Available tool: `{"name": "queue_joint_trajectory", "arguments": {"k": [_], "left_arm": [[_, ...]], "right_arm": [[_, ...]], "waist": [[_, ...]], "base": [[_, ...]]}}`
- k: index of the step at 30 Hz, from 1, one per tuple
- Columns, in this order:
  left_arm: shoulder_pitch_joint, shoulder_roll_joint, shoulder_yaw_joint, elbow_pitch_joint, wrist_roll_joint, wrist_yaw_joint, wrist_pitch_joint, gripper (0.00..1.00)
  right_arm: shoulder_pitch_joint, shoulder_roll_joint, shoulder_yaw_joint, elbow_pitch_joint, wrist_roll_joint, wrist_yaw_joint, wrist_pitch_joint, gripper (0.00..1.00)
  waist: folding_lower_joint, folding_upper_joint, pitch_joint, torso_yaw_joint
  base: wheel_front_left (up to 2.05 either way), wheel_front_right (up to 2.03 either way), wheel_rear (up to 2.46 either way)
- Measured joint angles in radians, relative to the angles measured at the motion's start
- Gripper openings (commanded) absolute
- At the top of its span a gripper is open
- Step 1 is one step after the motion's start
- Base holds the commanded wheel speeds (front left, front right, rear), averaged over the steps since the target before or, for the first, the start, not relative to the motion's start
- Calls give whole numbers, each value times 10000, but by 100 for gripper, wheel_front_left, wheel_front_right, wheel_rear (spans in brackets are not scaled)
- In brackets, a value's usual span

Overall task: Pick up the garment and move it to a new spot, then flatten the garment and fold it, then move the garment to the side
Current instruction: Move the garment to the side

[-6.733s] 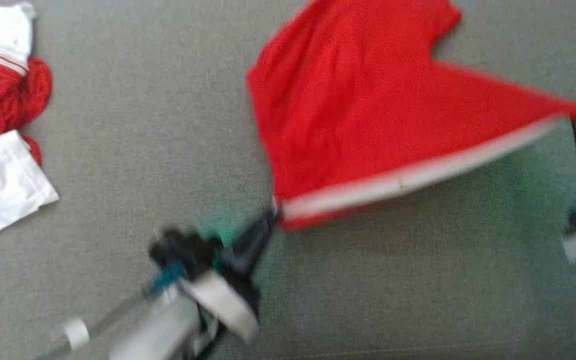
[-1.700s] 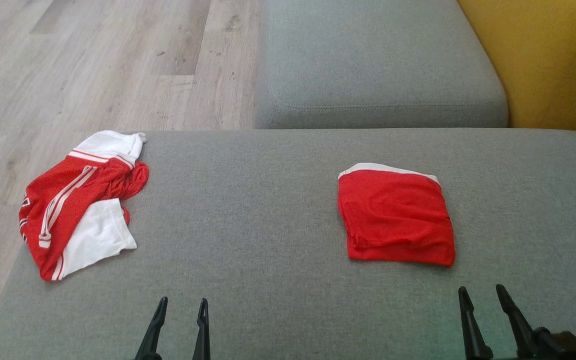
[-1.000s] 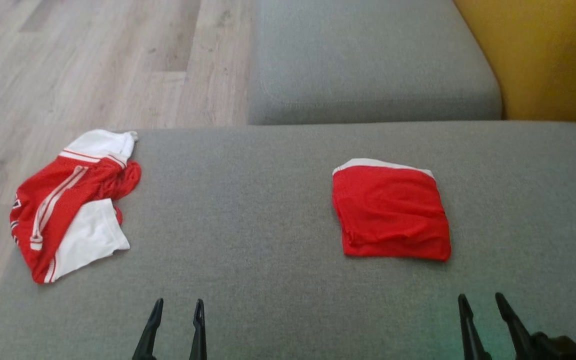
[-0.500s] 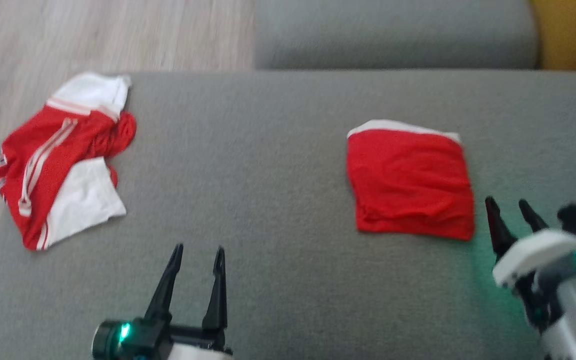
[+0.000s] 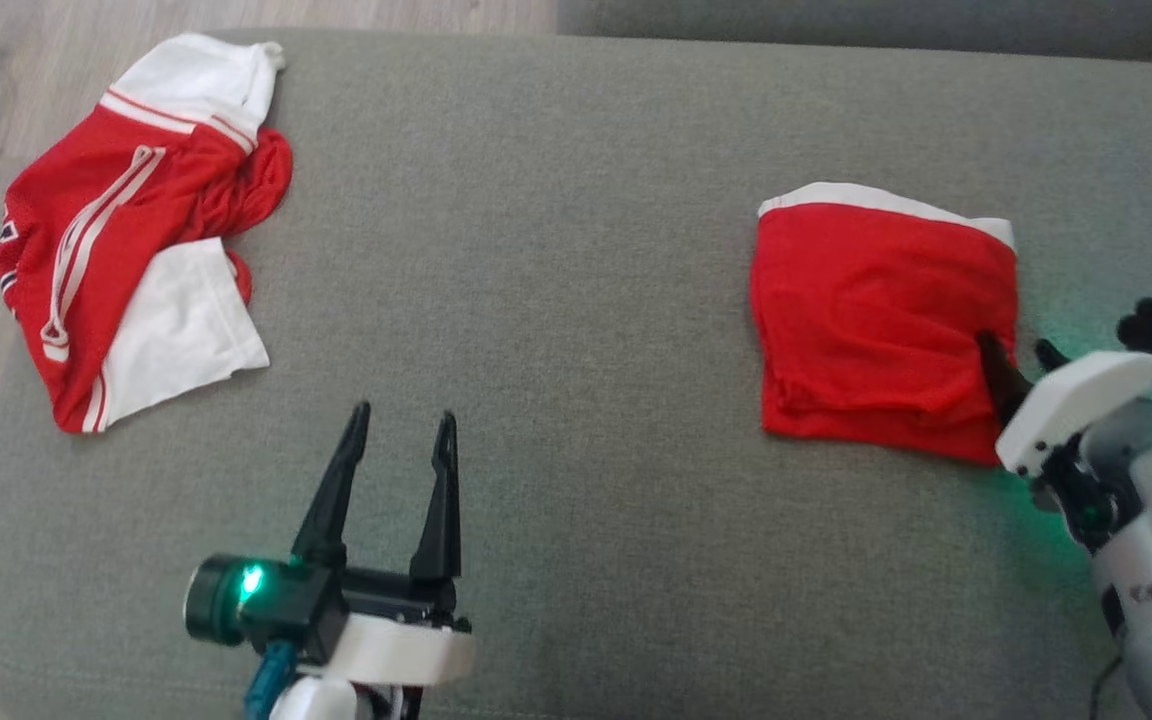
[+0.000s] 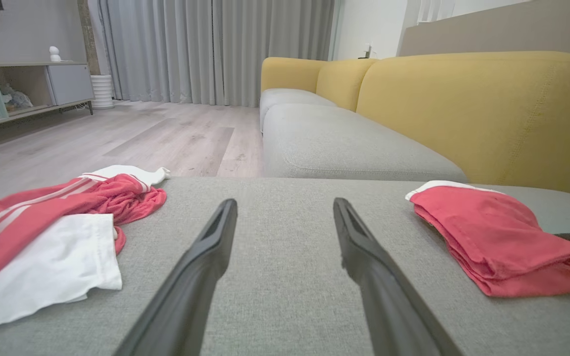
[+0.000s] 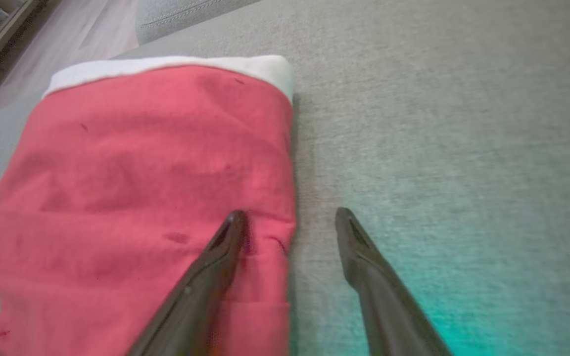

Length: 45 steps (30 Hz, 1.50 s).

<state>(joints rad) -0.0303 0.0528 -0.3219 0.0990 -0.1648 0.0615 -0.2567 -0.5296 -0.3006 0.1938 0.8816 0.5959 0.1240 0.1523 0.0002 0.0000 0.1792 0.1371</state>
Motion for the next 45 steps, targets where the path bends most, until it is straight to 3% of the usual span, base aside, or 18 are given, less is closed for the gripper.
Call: {"name": "queue_joint_trajectory", "arguments": {"k": [1, 6, 9, 11, 15, 22, 27, 31, 32, 33, 34, 39, 44, 45], "left_arm": [[-85, 0, 21, -8, 0, 2, 0, 100], [-103, -4, 232, -82, -4, 81, 0, 100], [-98, -2, 337, -150, -13, 104, 0, 100], [-98, -6, 328, -339, -12, 105, 0, 100], [-330, -6, 305, -913, -10, 196, 0, 100], [-1752, -25, -121, -1383, 4, 211, -4, 100], [-2063, -33, -81, -1434, 56, 209, -4, 100], [-2165, -31, 36, -1532, 61, 207, -6, 100], [-2175, -31, 52, -1524, 65, 207, -6, 100], [-2194, -31, 59, -1499, 104, 178, -6, 100], [-2229, -33, 65, -1471, 142, 174, -6, 100], [-2424, -36, 182, -1325, 194, 167, -8, 100], [-2305, -42, 263, -1035, 420, 86, -10, 100], [-2101, -44, 274, -940, 447, 82, -10, 100]], "right_arm": [[-114, 33, 90, 107, 94, 0, 33, 0], [-358, 19, 593, 203, 709, 0, 222, 0], [-357, -345, 945, 86, 731, 0, 102, 0], [-358, -892, 1043, -58, 731, 0, 102, 0], [-508, -2579, 903, -416, 602, 0, 232, 0], [-1152, -4963, -213, -1145, 61, 0, 548, 0], [-995, -6159, -1152, -1655, -190, 0, 890, 0], [-621, -6717, -1973, -2291, -596, 0, 1189, 0], [-505, -6780, -2242, -2374, -713, 0, 1312, 13], [-413, -6809, -2472, -2422, -792, 0, 1515, 86], [-295, -6807, -2740, -2489, -892, 0, 1574, 100], [105, -6182, -3486, -3384, -1793, 0, 1766, 100], [530, -4510, -3248, -4176, -2470, 0, 1870, 100], [782, -3835, -2993, -4318, -2585, 0, 1605, 100]], "waist": [[0, 0, 40, 30], [-2, 0, 93, -64], [-3, 0, 152, -260], [-3, 0, 287, -382], [-2, 0, 875, -599], [0, 0, 2272, -904], [1, 0, 2995, -1015], [0, 0, 3288, -1113], [0, 0, 3337, -1139], [0, 0, 3372, -1155], [0, 0, 3396, -1162], [-3, 0, 3191, -1127], [-3, 0, 2512, -1057], [-3, 0, 2130, -1024]], "base": [[0, 0, 0], [0, 0, 0], [0, 0, 0], [0, 0, 0], [0, 0, 0], [0, 0, 0], [0, 0, 0], [0, 0, 0], [0, 0, 0], [0, 0, 0], [0, 0, 0], [0, 0, 0], [0, 0, 0], [0, 0, 0]]}}
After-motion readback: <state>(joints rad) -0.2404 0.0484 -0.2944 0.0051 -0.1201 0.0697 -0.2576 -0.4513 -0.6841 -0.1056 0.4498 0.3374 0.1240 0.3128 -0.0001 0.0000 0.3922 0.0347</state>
